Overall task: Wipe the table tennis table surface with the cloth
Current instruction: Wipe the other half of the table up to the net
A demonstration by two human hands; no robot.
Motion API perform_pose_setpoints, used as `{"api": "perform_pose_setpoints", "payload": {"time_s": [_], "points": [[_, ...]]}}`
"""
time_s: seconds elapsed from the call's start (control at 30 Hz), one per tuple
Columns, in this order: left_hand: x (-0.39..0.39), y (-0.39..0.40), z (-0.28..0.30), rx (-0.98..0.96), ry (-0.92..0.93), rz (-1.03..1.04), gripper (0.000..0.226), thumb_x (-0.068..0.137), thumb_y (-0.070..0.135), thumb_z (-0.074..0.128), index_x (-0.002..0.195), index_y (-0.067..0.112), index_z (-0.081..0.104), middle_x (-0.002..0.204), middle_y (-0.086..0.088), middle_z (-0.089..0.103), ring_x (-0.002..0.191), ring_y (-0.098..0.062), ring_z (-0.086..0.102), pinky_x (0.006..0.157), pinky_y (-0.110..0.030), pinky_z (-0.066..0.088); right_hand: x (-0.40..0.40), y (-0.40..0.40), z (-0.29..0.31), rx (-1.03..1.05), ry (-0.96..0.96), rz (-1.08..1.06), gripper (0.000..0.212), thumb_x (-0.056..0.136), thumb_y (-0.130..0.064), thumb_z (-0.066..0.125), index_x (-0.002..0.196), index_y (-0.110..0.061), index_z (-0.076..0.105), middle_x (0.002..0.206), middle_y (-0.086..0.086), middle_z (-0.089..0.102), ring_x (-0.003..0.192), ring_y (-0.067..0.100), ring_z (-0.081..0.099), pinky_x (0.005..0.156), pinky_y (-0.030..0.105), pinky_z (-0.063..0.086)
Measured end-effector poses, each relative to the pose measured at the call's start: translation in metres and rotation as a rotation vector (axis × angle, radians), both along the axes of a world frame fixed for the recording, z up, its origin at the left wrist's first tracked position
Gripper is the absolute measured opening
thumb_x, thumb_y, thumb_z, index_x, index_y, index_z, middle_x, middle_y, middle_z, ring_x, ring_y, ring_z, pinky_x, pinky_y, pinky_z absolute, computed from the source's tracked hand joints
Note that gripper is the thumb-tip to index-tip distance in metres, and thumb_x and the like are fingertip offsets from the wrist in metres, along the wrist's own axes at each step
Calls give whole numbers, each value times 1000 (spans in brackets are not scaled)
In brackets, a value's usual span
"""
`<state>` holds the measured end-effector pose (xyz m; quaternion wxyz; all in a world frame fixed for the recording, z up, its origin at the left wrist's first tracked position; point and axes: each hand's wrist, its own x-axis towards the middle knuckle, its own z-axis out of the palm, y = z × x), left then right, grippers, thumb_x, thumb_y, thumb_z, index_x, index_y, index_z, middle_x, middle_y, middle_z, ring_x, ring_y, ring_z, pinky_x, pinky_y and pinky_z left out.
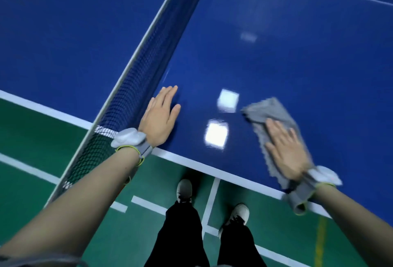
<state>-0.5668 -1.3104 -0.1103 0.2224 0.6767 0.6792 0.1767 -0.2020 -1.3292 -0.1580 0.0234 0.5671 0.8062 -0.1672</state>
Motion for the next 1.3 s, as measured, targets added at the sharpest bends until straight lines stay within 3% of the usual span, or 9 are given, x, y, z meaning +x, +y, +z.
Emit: {"api": "perform_pose_setpoints", "payload": {"time_s": [0.17, 0.3, 0.4, 0.6, 0.77, 0.9, 1.1, 1.17, 1.3], "points": [[58, -3, 5, -11, 14, -93, 49, 100, 30, 29, 146, 17, 21, 154, -1, 22, 144, -14, 11, 117, -36, 7, 134, -45, 6, 40, -77, -540, 65, 91, -53, -2, 150, -26, 1, 153, -12, -6, 143, 8, -3, 117, 42, 1], [80, -11, 6, -15, 57, -179, 50, 100, 35, 25, 146, 17, 20, 154, -1, 23, 144, -14, 10, 117, -38, 9, 198, -84, 3, 74, -52, -908, 67, 91, -50, 4, 152, -21, 9, 158, -3, 6, 146, 19, 6, 116, 48, 3], [107, -12, 9, 5, 74, -259, 51, 99, 36, 24, 146, 17, 20, 154, -1, 23, 144, -12, 10, 117, -37, 8, 235, -133, -6, 134, -54, -1158, 76, 91, -63, 0, 151, -19, 16, 157, 3, 16, 144, 24, 15, 115, 53, 6], [120, -11, 6, 2, 63, -269, 49, 100, 30, 27, 147, 18, 20, 154, -1, 22, 144, -12, 9, 118, -37, 8, 206, -155, -15, 143, 8, -1372, 69, 90, -48, 6, 150, -13, 11, 158, 8, 11, 145, 26, 9, 115, 48, 0], [110, -7, 4, -6, 41, -251, 49, 100, 31, 26, 147, 17, 19, 154, -2, 22, 144, -13, 9, 118, -39, 8, 111, -131, -16, 160, -24, -1203, 70, 93, -46, 5, 149, -7, 20, 154, 14, 21, 143, 31, 19, 114, 46, 5], [73, -7, 7, 0, 40, -225, 51, 100, 35, 24, 147, 16, 20, 154, -2, 22, 144, -13, 9, 117, -38, 8, 22, -90, -13, 143, -8, -991, 72, 91, -46, 0, 150, -7, 15, 156, 12, 16, 144, 28, 13, 114, 43, -1], [21, -13, 16, 18, 44, -240, 53, 98, 38, 24, 147, 17, 20, 154, -1, 22, 144, -11, 9, 118, -39, 10, -100, -47, -19, 111, -17, -658, 58, 101, -44, 14, 151, -18, 0, 158, 3, -2, 146, 21, -3, 112, 38, -13], [5, -17, 22, 40, 27, -233, 60, 94, 45, 19, 147, 18, 21, 154, 0, 23, 143, -10, 10, 117, -39, 12, -144, -42, -18, 87, 0, -528, 57, 101, -44, 9, 151, -18, -2, 158, 1, -5, 145, 19, -6, 111, 36, -15], [-23, -27, 16, 44, -22, -152, 59, 93, 45, 20, 146, 17, 22, 153, 1, 25, 143, -11, 12, 117, -38, 12, -224, -32, -7, 67, 66, -306, 66, 93, -44, 5, 150, -15, 19, 157, 3, 16, 145, 20, 11, 113, 38, -1]]}}
